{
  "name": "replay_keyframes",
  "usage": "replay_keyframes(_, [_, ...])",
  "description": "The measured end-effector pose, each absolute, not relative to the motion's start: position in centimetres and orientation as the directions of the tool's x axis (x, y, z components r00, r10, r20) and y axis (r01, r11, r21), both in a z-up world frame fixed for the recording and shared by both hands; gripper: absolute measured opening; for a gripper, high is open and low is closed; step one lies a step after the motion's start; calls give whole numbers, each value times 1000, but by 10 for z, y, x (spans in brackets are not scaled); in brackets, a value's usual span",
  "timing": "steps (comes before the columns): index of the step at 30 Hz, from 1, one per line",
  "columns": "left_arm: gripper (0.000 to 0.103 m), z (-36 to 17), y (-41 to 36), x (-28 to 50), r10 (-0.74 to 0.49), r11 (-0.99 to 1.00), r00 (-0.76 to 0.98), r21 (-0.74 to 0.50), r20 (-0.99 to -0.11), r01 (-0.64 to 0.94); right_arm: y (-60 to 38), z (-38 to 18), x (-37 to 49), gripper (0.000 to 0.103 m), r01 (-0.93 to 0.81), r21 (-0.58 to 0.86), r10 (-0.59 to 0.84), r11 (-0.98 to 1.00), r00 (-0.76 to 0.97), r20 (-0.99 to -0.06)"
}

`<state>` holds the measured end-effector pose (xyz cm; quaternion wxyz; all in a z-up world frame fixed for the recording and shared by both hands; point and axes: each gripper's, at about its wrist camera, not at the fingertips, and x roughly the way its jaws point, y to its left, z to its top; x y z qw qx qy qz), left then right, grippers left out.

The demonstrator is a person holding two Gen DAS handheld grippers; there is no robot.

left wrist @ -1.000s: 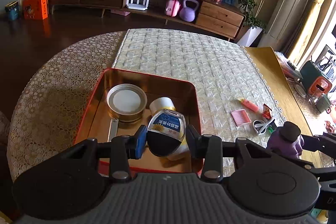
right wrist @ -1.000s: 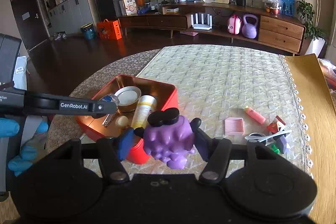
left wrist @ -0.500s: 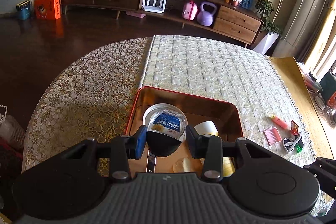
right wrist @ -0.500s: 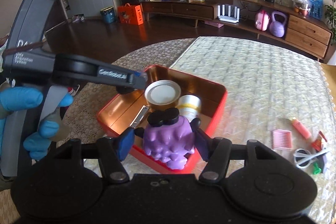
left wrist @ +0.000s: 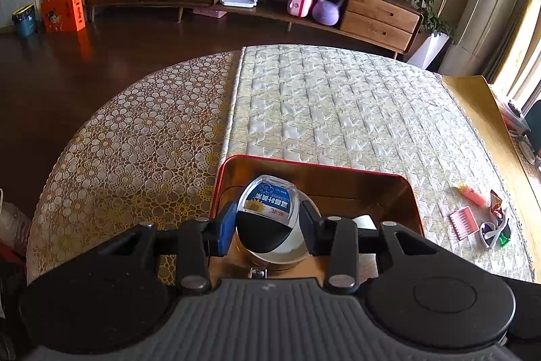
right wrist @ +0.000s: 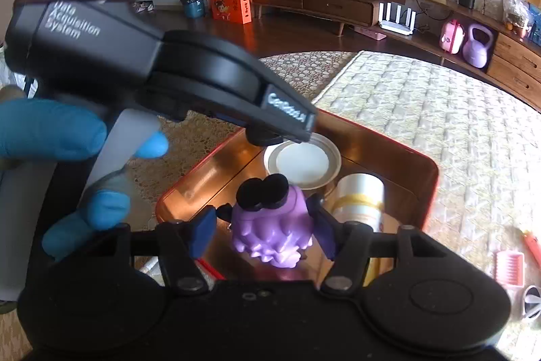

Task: Organize rigid objects
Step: 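Release the purple toy with the right tool while the left tool releases the jar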

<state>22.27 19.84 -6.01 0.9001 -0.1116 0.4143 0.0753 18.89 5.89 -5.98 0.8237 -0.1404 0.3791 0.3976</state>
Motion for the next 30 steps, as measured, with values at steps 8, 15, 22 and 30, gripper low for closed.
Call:
replay_keyframes(8, [39, -75, 208, 233, 27, 970, 639, -136, -769, -204, 65, -68, 195, 61, -767, 112, 567, 632, 358, -742])
replay_keyframes(15, [39, -80, 206, 238, 0, 976, 634, -137, -773, -168, 62, -71, 198, 63, -764, 137, 579, 631, 347, -738])
replay_keyframes(22, [40, -83, 207, 242, -20, 976, 617, -149, -787, -157, 60, -67, 197, 63, -751, 151, 577, 643, 345, -740])
replay_keyframes(30, [39, -88, 209, 245, -38, 968, 601, -179, -798, -176, 49, -66, 198, 70, -732, 175, 578, 658, 341, -742])
